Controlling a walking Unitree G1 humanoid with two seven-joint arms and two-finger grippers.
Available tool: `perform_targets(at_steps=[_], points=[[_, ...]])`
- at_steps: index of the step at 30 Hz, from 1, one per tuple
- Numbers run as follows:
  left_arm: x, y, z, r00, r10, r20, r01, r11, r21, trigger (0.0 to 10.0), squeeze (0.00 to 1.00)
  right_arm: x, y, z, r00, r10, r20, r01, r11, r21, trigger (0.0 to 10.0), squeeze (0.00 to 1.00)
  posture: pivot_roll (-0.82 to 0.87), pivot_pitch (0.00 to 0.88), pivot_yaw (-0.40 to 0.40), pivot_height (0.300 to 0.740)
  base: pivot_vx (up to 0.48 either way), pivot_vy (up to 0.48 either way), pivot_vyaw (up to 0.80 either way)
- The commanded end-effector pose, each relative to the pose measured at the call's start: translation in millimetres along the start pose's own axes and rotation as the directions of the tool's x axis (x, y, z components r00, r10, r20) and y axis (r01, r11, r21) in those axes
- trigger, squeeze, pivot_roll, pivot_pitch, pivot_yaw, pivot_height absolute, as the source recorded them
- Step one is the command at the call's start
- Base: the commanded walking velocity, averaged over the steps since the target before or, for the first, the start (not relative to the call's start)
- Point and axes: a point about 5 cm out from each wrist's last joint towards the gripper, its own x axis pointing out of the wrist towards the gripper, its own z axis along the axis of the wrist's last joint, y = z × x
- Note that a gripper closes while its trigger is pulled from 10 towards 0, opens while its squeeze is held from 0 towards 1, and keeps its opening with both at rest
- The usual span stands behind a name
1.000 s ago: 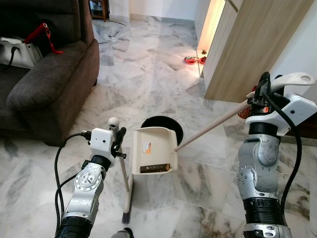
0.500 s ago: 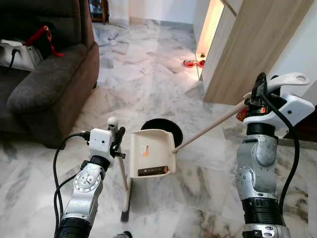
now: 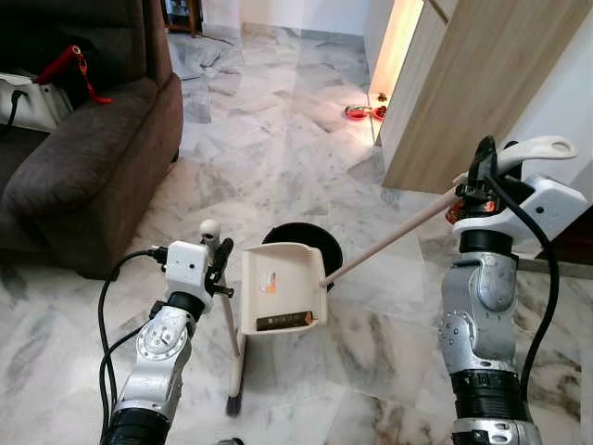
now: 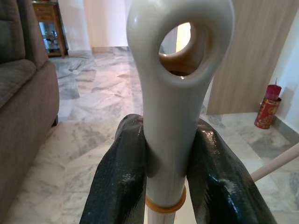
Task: Sweep floor
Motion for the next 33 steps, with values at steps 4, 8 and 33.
perform_targets(at_steps=[4, 8, 33], points=[[4.6, -4.6, 11.1, 0.998, -0.010, 0.055, 0.010, 1.000, 0.004, 10.0, 0.00, 6.4, -2.5, 13.1, 0.998, -0.007, 0.067, 0.007, 1.000, 0.007, 10.0, 0.00, 0.24, 0.069, -0.113, 0.740, 0.311, 0.000, 0.00], [4.7, -3.9, 11.6, 0.998, -0.005, 0.058, 0.005, 1.000, 0.004, 10.0, 0.00, 6.2, -1.5, 12.9, 0.998, 0.000, 0.066, 0.000, 1.000, 0.004, 10.0, 0.00, 0.25, 0.069, -0.117, 0.740, 0.311, 0.000, 0.00], [4.6, -3.7, 11.9, 0.998, -0.004, 0.059, 0.004, 1.000, -0.002, 10.0, 0.00, 7.2, 2.0, 13.9, 0.997, 0.026, 0.071, -0.026, 1.000, 0.008, 10.0, 0.00, 0.25, 0.069, -0.122, 0.740, 0.311, 0.000, 0.14]])
